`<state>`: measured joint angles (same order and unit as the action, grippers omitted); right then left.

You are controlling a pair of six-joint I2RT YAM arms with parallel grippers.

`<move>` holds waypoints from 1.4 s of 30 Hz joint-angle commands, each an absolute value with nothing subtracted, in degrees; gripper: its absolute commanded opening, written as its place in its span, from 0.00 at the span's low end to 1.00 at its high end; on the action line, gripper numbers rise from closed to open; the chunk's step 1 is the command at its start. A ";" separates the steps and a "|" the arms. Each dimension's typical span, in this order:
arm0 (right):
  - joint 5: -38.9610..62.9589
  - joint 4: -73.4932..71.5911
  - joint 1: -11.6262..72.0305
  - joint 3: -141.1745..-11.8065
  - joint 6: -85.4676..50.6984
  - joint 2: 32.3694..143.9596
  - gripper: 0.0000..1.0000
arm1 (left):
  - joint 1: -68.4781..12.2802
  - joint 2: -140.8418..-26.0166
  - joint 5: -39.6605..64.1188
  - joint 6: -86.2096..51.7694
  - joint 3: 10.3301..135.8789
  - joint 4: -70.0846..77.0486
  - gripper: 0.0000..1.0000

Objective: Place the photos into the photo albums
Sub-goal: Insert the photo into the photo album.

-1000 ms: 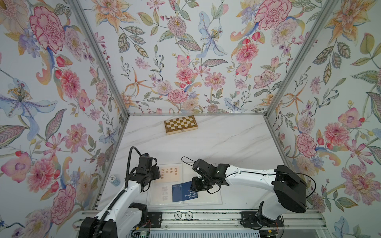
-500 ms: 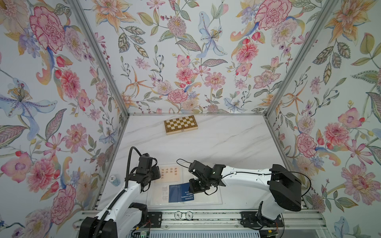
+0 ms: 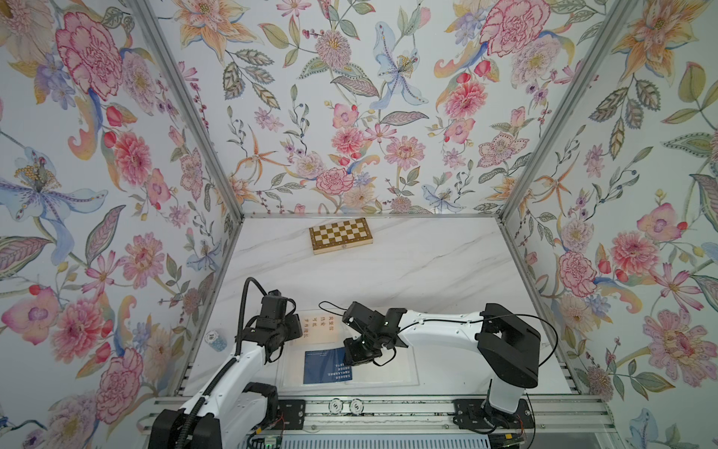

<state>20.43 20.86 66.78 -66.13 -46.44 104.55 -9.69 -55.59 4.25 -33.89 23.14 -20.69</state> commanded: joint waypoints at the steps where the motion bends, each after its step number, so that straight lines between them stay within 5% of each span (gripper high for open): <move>1: 23.08 19.23 67.18 -67.91 -45.01 105.97 0.24 | -9.14 -55.19 4.83 -34.69 22.26 -20.33 0.57; 42: 32.33 9.84 64.40 -67.41 -44.12 112.30 0.39 | -8.15 -58.67 0.10 -38.53 23.03 -23.48 0.62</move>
